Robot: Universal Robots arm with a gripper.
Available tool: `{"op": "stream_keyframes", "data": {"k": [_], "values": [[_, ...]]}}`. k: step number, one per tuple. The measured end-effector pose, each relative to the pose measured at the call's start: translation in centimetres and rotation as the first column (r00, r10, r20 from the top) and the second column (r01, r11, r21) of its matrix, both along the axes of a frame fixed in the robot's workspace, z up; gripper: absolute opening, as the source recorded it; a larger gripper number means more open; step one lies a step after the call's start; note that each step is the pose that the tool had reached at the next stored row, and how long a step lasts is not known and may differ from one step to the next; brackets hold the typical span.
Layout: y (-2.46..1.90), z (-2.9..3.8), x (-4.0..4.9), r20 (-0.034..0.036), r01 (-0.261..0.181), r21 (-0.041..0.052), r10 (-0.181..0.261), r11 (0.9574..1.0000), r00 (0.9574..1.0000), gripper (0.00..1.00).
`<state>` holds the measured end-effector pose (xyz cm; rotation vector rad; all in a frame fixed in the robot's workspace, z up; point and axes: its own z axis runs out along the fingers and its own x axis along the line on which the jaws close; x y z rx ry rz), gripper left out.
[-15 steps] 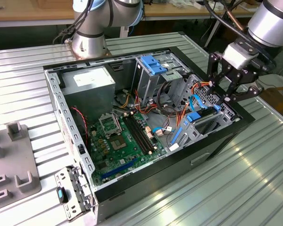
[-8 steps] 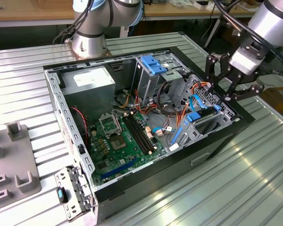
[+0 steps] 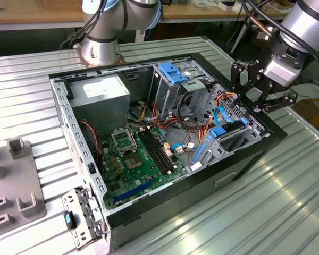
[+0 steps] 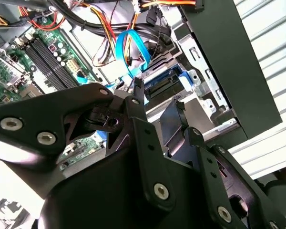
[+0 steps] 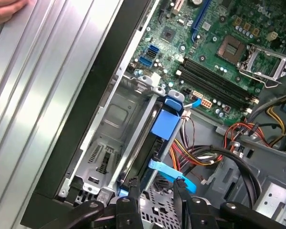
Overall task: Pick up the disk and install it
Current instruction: 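Insert the second disk wire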
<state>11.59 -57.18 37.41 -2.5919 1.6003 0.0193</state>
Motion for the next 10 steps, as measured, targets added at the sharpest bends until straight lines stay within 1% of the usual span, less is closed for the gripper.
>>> {"op": "stream_keyframes", "data": {"k": [1, 3, 4, 7, 9, 10], "values": [[0.19, -0.01, 0.26, 0.0001, 0.0, 0.0002, 0.0, 1.0, 1.0, 0.42], [0.71, 0.0, 1.02, 0.0001, -0.002, 0.0001, 0.002, 1.0, 1.0, 0.42], [0.88, -0.01, 1.31, 0.0001, -0.002, 0.0001, 0.002, 1.0, 1.0, 0.42], [1.26, 0.0, 2.07, 0.0001, -0.004, 0.0, 0.004, 1.0, 1.0, 0.42], [1.53, -0.01, 2.85, 0.0001, -0.007, 0.0002, 0.007, 1.0, 1.0, 0.42], [1.73, 0.0, 3.48, 0.0001, -0.009, 0.0, 0.009, 1.0, 1.0, 0.42]]}}
